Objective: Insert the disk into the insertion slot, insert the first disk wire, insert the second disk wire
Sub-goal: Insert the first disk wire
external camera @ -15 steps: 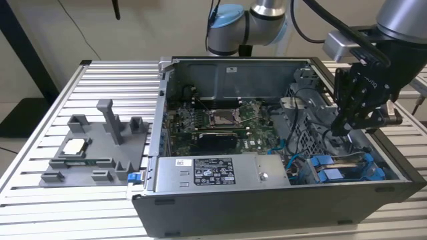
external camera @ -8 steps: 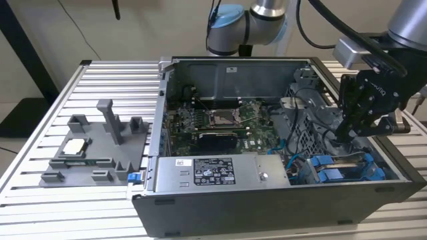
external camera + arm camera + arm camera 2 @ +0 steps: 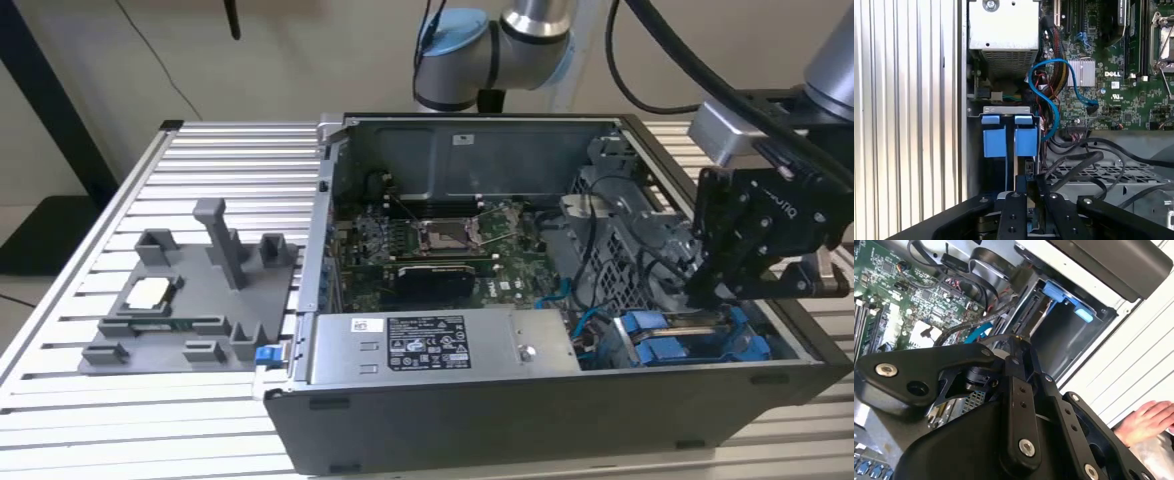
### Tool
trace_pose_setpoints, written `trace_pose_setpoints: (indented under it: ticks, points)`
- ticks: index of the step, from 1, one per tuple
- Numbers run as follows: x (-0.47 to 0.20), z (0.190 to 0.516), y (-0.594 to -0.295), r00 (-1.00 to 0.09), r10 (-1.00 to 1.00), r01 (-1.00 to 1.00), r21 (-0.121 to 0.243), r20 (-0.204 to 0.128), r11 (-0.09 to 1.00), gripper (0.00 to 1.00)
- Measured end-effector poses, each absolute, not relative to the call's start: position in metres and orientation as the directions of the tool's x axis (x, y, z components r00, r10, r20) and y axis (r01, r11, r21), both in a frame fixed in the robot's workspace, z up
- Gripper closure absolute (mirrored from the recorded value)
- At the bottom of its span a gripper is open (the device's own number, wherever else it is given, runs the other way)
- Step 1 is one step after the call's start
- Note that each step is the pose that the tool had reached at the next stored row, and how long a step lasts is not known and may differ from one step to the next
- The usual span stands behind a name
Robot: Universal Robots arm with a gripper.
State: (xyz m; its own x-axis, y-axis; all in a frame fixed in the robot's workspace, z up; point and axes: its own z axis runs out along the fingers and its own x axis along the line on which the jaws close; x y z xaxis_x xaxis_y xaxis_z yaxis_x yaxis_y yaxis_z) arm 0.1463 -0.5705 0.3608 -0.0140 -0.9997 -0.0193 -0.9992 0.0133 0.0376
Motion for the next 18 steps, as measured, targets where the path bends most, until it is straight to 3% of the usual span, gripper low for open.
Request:
trace_pose_setpoints:
  ticks: [18]
  points:
    - [0.147,0.357,-0.5803,-0.014,-1.0,-0.999,0.038,-0.02,0.013,0.81]
